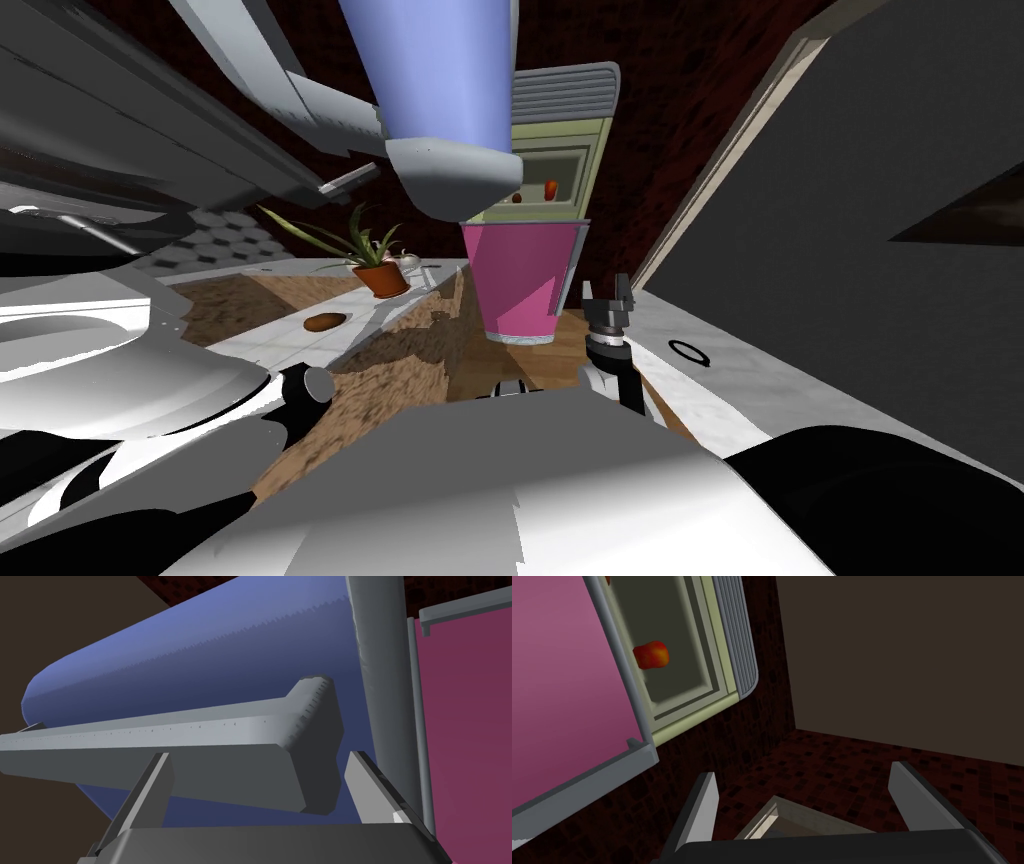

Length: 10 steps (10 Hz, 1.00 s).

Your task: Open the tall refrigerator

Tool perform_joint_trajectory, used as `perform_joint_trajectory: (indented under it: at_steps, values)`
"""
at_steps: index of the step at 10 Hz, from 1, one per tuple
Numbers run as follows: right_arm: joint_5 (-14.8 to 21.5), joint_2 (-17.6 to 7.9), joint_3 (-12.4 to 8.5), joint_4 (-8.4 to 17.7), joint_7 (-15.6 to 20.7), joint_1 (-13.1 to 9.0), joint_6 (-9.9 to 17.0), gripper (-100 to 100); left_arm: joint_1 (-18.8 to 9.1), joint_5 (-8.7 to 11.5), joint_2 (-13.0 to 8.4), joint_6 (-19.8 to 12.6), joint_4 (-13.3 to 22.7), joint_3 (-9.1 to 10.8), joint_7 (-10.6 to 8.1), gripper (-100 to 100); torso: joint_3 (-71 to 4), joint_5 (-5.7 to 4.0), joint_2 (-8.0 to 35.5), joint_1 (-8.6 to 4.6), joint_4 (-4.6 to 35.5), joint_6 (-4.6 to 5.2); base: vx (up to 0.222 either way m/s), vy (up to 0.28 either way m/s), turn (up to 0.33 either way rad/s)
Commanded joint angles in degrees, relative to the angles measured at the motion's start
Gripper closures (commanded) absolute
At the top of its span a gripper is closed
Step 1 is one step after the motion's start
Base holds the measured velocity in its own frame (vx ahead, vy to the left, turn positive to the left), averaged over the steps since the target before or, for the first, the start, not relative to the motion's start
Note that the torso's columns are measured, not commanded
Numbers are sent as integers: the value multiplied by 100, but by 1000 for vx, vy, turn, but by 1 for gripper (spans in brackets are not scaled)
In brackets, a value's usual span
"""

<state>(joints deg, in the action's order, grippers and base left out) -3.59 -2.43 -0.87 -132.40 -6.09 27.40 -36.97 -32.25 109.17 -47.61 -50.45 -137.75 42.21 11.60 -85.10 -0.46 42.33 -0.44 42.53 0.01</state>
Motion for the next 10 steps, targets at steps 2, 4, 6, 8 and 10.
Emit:
perform_joint_trajectory:
  at_steps: [2,4,6,8,10]
  values:
    - [0,0,0,0,0,1,0,0,-122,-200,-169,29,425,15,158,-100,0,-3,3,5,15,-6,-102,8,-90]
    - [0,-1,0,0,0,-1,0,0,-172,-313,-271,-50,665,42,348,-100,-21,-39,21,-30,41,9,-110,8,-255]
    - [0,0,-1,0,0,2,0,0,-172,-313,-271,-50,742,42,348,-100,-19,-32,13,-19,48,-5,-29,7,7]
    - [0,0,-1,0,0,3,0,0,-172,-313,-271,-50,742,42,348,-100,-22,-37,3,-28,41,0,7,-3,11]
    - [0,0,-1,0,0,2,0,0,-172,-313,-271,-50,742,42,348,-100,-37,-46,3,-31,45,1,0,0,0]
